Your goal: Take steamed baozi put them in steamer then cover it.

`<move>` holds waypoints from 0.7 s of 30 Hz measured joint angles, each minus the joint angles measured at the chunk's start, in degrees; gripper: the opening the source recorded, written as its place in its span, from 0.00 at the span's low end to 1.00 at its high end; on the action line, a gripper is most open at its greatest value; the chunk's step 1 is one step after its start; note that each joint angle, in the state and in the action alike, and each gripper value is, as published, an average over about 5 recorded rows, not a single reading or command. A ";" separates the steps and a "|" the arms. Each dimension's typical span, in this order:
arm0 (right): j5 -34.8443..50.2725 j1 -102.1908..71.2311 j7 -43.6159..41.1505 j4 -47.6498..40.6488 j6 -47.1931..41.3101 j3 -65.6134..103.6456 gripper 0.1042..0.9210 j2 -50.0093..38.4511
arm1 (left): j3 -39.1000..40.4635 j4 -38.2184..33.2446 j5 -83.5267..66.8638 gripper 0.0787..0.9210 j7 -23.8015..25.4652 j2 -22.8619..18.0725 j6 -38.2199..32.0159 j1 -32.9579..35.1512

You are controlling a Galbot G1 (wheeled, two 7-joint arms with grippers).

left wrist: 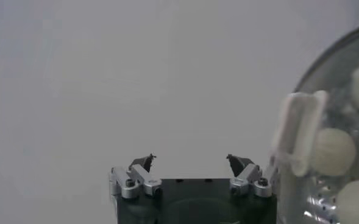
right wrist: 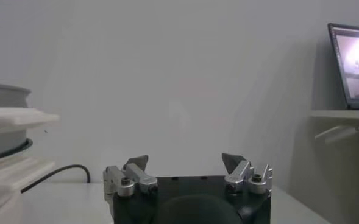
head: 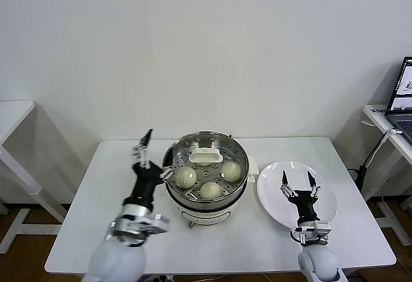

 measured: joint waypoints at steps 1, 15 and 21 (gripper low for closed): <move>0.26 -0.06 -0.01 0.16 -0.18 -0.02 0.88 -0.05 | -2.01 0.52 -3.62 0.88 -0.81 -0.12 -2.13 1.02; 2.15 -1.43 -0.50 1.58 -1.73 -0.35 0.88 -0.04 | -19.99 12.33 -39.53 0.88 -3.20 -1.43 -28.02 9.26; 2.37 -1.70 -0.55 2.47 -2.74 -0.10 0.88 0.12 | -22.18 15.72 -43.04 0.88 -2.50 -1.63 -32.69 10.23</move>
